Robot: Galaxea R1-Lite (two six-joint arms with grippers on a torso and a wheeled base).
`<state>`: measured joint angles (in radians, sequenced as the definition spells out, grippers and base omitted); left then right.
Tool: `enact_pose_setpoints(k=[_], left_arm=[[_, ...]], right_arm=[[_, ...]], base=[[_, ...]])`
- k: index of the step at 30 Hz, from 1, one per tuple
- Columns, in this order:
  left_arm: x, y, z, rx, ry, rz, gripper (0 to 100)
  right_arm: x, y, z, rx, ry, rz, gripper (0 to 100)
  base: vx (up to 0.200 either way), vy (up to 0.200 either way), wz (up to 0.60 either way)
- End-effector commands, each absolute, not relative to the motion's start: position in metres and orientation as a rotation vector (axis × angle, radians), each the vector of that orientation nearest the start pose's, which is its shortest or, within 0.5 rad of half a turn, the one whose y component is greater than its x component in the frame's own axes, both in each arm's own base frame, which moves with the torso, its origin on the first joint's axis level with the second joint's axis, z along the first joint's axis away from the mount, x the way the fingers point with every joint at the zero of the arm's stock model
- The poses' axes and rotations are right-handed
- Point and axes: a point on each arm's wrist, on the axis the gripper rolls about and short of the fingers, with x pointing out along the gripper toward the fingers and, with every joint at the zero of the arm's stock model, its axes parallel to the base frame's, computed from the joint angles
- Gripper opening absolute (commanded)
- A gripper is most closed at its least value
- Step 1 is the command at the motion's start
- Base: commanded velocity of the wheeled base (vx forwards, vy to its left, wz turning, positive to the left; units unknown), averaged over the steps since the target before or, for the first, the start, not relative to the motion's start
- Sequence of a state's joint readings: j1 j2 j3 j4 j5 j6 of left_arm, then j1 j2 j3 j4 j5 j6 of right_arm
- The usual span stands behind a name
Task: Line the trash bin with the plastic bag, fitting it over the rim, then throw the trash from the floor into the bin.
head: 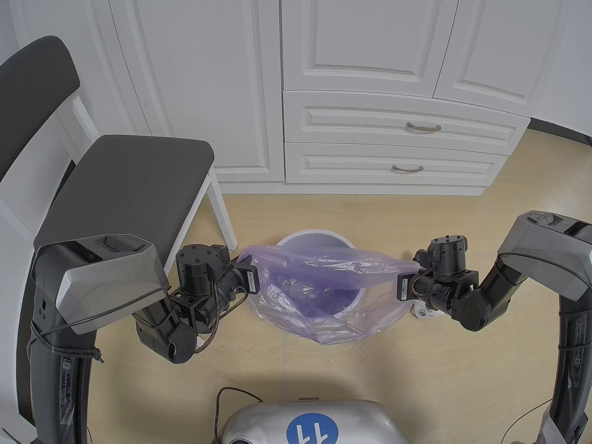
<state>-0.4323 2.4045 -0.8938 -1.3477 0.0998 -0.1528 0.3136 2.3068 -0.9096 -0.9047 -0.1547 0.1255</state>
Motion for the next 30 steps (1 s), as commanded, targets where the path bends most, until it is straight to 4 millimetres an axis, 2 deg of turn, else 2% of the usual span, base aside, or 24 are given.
enact_pose_setpoints(k=[1,7,12,13,16,19,21,22,23,24,25,30], left_arm=[[0.372,-0.169,0.014,-0.104,0.188,-0.319,0],[0.372,-0.168,0.013,-0.104,0.189,-0.316,0],[0.373,-0.167,0.014,-0.106,0.183,-0.313,0],[0.374,-0.167,0.015,-0.108,0.181,-0.313,0],[0.374,-0.170,0.015,-0.112,0.176,-0.321,0],[0.375,-0.177,0.014,-0.124,0.154,-0.338,0],[0.378,-0.184,0.008,-0.133,0.121,-0.350,0],[0.379,-0.184,0.009,-0.135,0.115,-0.351,0],[0.381,-0.186,0.006,-0.141,0.090,-0.347,0],[0.381,-0.186,0.006,-0.141,0.090,-0.347,0],[0.382,-0.186,0.005,-0.142,0.087,-0.343,0],[0.383,-0.181,0.008,-0.142,0.083,-0.331,0]], right_arm=[[0.380,0.118,0.004,0.002,0.512,0.120,0],[0.385,0.117,-0.010,-0.004,0.531,0.106,0],[0.386,0.116,-0.012,-0.007,0.536,0.102,0],[0.386,0.115,-0.011,-0.012,0.534,0.103,100],[0.385,0.115,-0.007,-0.015,0.525,0.106,100],[0.374,0.113,0.011,-0.010,0.496,0.121,100],[0.360,0.108,0.026,-0.024,0.477,0.148,100],[0.359,0.108,0.027,-0.027,0.476,0.153,100],[0.345,0.104,0.035,-0.062,0.476,0.213,100],[0.345,0.104,0.035,-0.062,0.476,0.213,100],[0.331,0.097,0.044,-0.098,0.476,0.276,100],[0.303,0.088,0.048,-0.197,0.500,0.382,100]], base=[[0.000,0.000,0.00],[0.000,0.000,0.00],[0.000,0.000,0.00],[0.000,0.000,0.00],[0.000,0.000,0.00],[0.000,0.000,0.00],[0.000,0.000,0.00],[0.000,0.000,0.00],[0.000,0.000,0.00],[0.000,0.000,0.00],[0.000,0.000,0.00],[0.000,0.000,0.00]])
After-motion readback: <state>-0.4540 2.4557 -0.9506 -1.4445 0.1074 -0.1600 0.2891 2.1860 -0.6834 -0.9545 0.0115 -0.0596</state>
